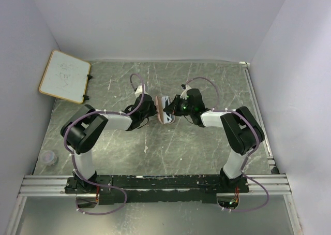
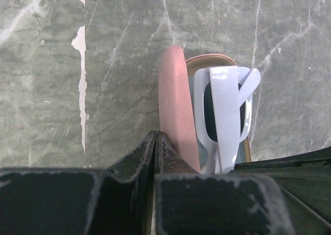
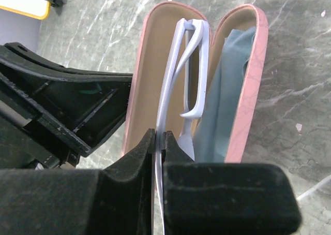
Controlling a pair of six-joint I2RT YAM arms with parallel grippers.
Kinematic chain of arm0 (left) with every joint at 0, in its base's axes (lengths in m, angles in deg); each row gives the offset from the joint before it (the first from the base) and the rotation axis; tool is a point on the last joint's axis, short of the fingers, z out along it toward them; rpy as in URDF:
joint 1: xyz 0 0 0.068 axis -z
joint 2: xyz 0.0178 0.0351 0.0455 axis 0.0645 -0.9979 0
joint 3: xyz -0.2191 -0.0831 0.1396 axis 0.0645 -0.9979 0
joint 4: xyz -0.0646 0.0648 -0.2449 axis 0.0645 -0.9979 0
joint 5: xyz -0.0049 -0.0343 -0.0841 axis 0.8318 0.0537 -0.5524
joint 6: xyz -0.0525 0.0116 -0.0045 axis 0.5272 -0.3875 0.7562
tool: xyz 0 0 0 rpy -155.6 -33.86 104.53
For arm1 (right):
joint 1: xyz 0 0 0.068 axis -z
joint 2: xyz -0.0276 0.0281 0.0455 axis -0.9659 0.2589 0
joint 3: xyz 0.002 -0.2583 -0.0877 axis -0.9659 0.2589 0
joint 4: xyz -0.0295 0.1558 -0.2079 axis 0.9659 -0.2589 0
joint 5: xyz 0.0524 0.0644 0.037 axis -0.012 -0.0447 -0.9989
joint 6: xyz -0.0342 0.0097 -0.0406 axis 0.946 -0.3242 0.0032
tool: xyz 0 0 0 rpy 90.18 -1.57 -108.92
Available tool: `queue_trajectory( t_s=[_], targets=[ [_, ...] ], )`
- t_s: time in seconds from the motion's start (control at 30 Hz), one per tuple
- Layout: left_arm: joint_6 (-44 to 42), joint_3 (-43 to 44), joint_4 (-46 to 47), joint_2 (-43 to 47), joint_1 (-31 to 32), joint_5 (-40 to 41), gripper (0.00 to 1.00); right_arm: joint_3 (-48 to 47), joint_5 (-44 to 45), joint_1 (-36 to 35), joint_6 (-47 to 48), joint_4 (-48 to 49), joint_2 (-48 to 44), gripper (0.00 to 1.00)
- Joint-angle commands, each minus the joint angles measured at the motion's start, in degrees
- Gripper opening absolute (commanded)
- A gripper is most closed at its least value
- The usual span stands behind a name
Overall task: Organize the sunglasses
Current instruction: Adjust the sunglasses case at the center of the board, then place the sunglasses in the sunglasses case.
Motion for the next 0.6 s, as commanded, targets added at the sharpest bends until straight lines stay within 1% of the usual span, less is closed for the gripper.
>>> queue_trajectory(
  t_s=[0.0, 0.23, 0.57],
  targets=[
    [-0.83, 1.63, 1.44, -0.69, 0.40, 0.67, 0.11, -0.86, -2.21, 0.94, 1.12, 2.08, 1.86, 0.00],
    [-1.05, 2.24, 1.17, -1.11, 0.50, 0.70, 0.11, -2.48, -5.03, 2.16, 2.88, 0.67, 3.56, 0.00],
    [-1.42, 2.16, 1.21, -1.18, 0.56, 0.60, 0.11, -2.69, -4.85, 2.94, 3.16, 0.40, 3.42, 0.00]
  ],
)
